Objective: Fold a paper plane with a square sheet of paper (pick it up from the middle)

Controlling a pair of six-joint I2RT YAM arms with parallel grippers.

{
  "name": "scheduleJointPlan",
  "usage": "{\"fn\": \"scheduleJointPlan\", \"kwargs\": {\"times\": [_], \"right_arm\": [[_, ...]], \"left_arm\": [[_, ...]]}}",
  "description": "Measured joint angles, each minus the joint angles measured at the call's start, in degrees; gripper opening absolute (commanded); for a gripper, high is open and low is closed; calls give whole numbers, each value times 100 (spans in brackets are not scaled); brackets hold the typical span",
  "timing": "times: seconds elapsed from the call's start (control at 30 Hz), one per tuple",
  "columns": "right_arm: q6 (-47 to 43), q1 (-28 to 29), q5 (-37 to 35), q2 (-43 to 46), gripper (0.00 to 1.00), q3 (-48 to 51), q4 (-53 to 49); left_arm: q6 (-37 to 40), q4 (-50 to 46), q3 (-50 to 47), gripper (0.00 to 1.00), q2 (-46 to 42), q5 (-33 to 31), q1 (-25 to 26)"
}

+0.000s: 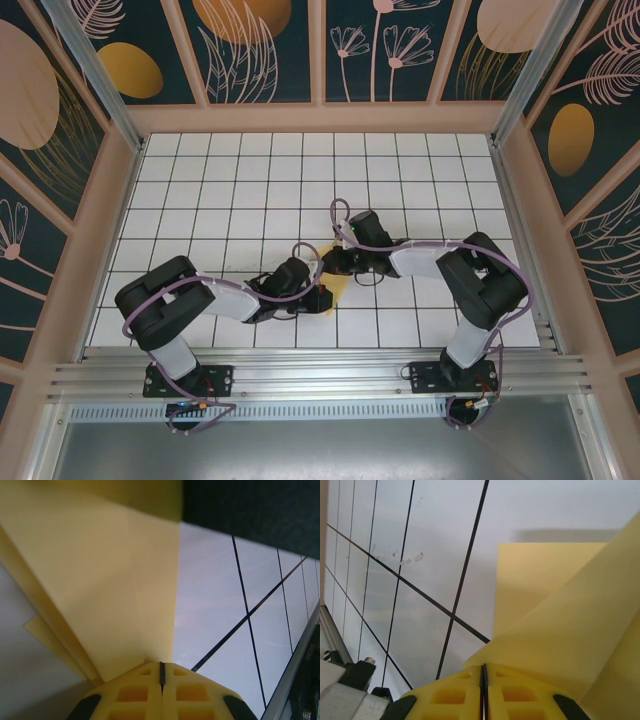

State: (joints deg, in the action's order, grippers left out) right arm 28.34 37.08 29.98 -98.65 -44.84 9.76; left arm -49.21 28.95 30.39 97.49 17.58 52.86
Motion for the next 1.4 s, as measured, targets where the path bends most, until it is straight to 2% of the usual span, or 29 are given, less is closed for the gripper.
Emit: {"fn": "scheduleJointPlan", "kwargs": {"times": [0.27, 0.77, 1.03, 1.3, 1.4], "right_arm": [[-107, -109, -170, -402, 11, -79, -17], [-105, -573, 726, -999, 13, -697, -247], [-260, -785, 319, -1272, 14, -1222, -413], [-297, -796, 243, -1478, 14, -1646, -800], [-387, -944, -94, -1635, 15, -1937, -732]], "left_arm": [[275, 28, -50, 0, -26, 59, 0], [380, 79, -61, 0, 2, 127, -11], [380, 90, -68, 0, 7, 131, -11], [400, 94, -76, 0, 4, 138, -11], [420, 98, -79, 0, 0, 144, -11]]}}
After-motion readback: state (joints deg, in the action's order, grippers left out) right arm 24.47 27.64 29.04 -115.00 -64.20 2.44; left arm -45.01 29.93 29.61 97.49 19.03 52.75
